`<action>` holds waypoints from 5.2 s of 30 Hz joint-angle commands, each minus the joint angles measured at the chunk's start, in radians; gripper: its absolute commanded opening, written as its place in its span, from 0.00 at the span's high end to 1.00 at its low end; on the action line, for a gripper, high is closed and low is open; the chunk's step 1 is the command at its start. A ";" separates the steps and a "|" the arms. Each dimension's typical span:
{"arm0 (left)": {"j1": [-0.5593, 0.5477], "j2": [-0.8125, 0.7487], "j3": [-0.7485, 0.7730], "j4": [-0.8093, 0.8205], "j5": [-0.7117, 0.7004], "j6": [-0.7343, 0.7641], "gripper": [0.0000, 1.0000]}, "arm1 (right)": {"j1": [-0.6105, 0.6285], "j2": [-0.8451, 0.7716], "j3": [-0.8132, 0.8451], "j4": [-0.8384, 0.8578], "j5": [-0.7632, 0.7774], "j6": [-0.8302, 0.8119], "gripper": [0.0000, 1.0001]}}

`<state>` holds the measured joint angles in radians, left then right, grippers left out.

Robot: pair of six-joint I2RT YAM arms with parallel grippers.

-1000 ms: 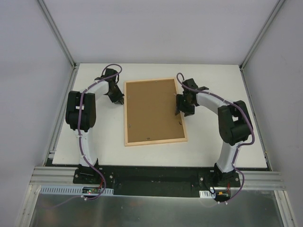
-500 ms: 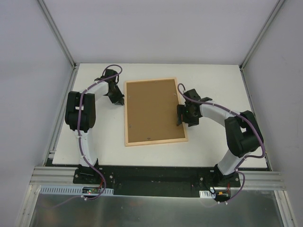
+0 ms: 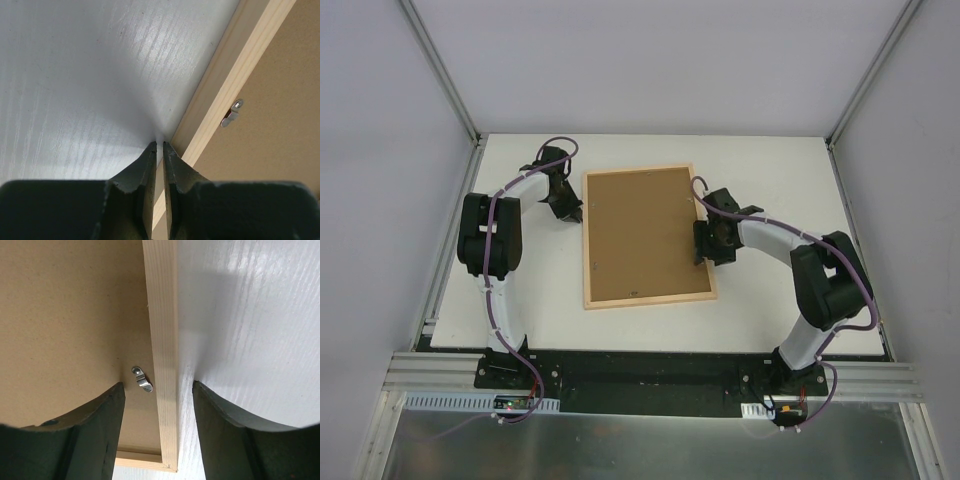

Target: Put the photo into the frame

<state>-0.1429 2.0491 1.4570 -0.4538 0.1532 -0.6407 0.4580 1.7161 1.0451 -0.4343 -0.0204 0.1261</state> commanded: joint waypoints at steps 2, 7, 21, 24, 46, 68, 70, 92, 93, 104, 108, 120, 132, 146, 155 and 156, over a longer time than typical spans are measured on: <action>-0.009 -0.027 -0.012 -0.043 0.020 0.018 0.90 | 0.018 0.017 0.015 0.008 0.074 0.000 0.43; -0.009 -0.023 -0.011 -0.045 0.020 0.016 0.90 | 0.039 0.028 0.026 -0.012 0.119 -0.006 0.58; -0.009 -0.018 0.002 -0.045 0.025 0.010 0.90 | 0.042 0.016 0.010 0.011 0.111 -0.014 0.78; -0.009 -0.017 0.002 -0.043 0.028 0.009 0.90 | 0.042 0.022 0.009 0.026 0.119 0.007 0.85; -0.021 -0.024 -0.015 -0.043 0.032 0.016 0.89 | 0.133 -0.016 -0.062 0.085 0.270 0.081 0.99; -0.098 -0.355 -0.325 -0.042 -0.059 0.047 0.57 | 0.134 -0.050 -0.076 0.077 0.251 0.109 1.00; -0.124 -0.386 -0.363 -0.039 -0.075 0.050 0.55 | 0.134 -0.050 -0.074 0.077 0.241 0.107 1.00; -0.259 -0.349 -0.423 -0.057 -0.147 0.098 0.56 | 0.133 -0.052 -0.068 0.074 0.221 0.098 1.00; -0.261 -0.342 -0.423 -0.057 -0.147 0.098 0.57 | 0.133 -0.052 -0.068 0.074 0.221 0.098 1.00; -0.277 -0.297 -0.403 -0.066 -0.173 0.116 0.62 | 0.133 -0.053 -0.068 0.077 0.220 0.098 1.00; -0.282 -0.291 -0.405 -0.074 -0.173 0.124 0.66 | 0.131 -0.055 -0.069 0.077 0.220 0.096 1.00; -0.288 -0.256 -0.402 -0.106 -0.199 0.153 0.80 | 0.125 -0.050 -0.068 0.081 0.212 0.095 1.00; -0.293 -0.244 -0.391 -0.132 -0.262 0.177 1.00 | 0.119 -0.053 -0.069 0.080 0.211 0.084 1.00; -0.337 -0.265 -0.406 -0.145 -0.279 0.174 0.74 | 0.114 -0.047 -0.065 0.078 0.201 0.073 1.00; -0.334 -0.300 -0.425 -0.106 -0.219 0.174 0.68 | 0.104 -0.052 -0.068 0.077 0.203 0.070 0.99; -0.334 -0.303 -0.428 -0.103 -0.218 0.174 0.67 | 0.103 -0.052 -0.069 0.077 0.201 0.070 0.99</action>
<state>-0.4530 1.7260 1.0813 -0.5285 -0.0837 -0.5030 0.5659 1.6669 0.9905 -0.3511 0.2161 0.1902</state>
